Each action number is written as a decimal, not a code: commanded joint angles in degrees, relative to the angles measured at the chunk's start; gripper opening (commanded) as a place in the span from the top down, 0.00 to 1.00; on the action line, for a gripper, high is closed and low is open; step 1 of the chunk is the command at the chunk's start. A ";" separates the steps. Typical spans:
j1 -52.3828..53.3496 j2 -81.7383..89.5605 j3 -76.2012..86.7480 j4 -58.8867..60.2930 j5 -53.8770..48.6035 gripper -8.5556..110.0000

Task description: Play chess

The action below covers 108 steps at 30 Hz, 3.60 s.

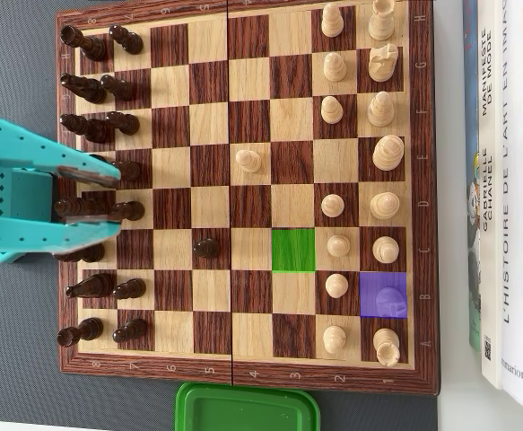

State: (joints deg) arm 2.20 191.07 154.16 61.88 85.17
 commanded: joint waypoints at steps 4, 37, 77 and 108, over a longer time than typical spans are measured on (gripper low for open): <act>0.35 -8.09 -7.21 2.37 -0.09 0.82; 11.51 -88.24 -59.41 2.29 -9.05 0.82; 8.88 -127.35 -97.12 2.37 -9.93 0.82; 9.49 -131.31 -100.28 2.37 -11.95 0.78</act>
State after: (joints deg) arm 11.95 59.59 57.83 64.16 73.48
